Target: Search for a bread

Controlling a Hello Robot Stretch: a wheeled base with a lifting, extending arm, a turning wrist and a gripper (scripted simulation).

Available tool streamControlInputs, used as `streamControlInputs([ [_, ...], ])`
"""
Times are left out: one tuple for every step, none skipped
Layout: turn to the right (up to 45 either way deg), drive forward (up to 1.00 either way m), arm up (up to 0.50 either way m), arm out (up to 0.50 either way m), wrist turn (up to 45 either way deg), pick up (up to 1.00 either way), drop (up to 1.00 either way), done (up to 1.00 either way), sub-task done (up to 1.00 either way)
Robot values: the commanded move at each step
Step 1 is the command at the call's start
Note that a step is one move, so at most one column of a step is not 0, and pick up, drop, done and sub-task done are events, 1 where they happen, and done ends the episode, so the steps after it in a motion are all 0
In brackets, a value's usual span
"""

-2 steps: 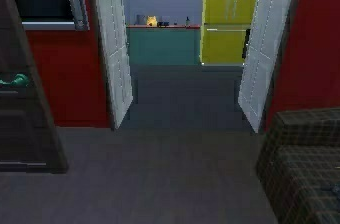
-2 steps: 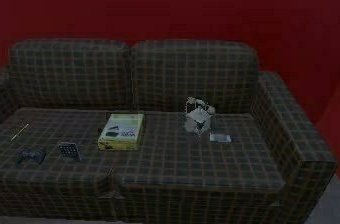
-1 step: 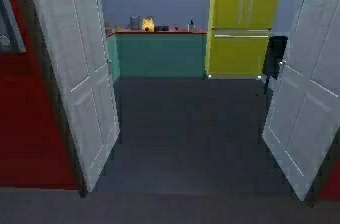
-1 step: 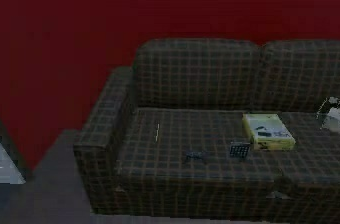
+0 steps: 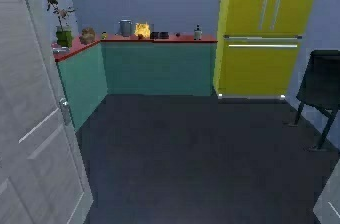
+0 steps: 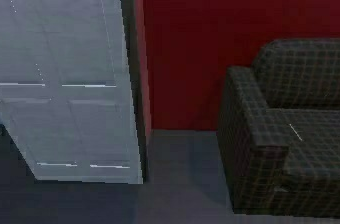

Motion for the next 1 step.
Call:
streamControlInputs([
  [0.0,1.00,0.00,0.00,0.0,0.00,0.00,0.00,0.00],
])
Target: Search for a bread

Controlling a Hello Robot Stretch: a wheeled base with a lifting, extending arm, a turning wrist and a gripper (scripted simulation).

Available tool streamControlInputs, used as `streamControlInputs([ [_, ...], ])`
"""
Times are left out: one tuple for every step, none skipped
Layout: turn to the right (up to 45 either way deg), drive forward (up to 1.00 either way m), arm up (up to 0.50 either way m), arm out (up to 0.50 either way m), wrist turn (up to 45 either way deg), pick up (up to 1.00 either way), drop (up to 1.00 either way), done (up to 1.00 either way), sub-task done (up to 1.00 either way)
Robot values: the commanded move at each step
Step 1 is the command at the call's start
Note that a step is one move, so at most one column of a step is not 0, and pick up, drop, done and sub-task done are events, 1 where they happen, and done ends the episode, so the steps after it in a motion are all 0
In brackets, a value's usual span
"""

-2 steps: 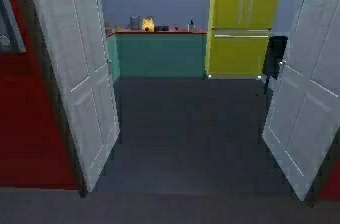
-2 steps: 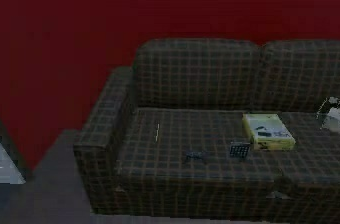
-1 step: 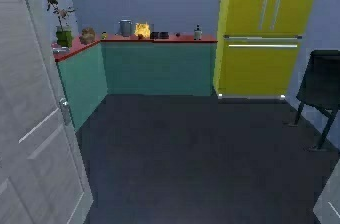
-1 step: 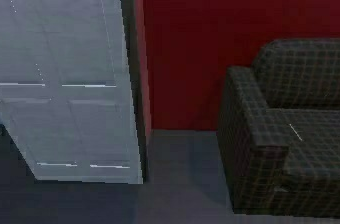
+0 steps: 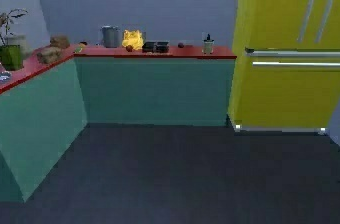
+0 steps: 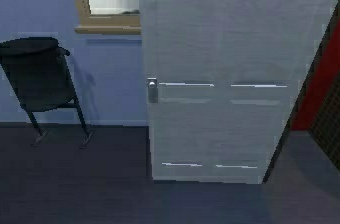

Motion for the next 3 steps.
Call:
streamControlInputs([
  [0.0,0.30,0.00,0.00,0.0,0.00,0.00,0.00,0.00],
  [-21.0,0.00,0.00,0.00,0.0,0.00,0.00,0.00,0.00],
  [0.0,1.00,0.00,0.00,0.0,0.00,0.00,0.00,0.00],
])
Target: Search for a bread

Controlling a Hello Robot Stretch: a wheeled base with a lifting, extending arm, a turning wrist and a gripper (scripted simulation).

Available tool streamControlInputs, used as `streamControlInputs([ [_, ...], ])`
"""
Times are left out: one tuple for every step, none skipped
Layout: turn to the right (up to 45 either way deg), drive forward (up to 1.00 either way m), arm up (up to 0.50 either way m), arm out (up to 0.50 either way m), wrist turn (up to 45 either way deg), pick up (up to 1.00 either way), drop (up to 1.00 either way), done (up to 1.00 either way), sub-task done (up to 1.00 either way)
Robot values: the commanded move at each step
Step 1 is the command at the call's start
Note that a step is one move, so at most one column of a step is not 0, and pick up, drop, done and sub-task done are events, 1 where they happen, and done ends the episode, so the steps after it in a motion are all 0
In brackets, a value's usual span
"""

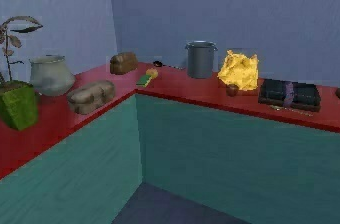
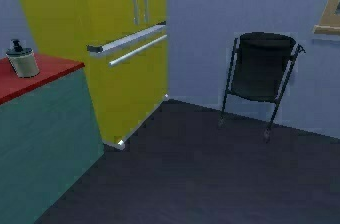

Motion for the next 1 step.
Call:
streamControlInputs([
  [-3.0,0.00,0.00,0.00,0.0,0.00,0.00,0.00,0.00],
])
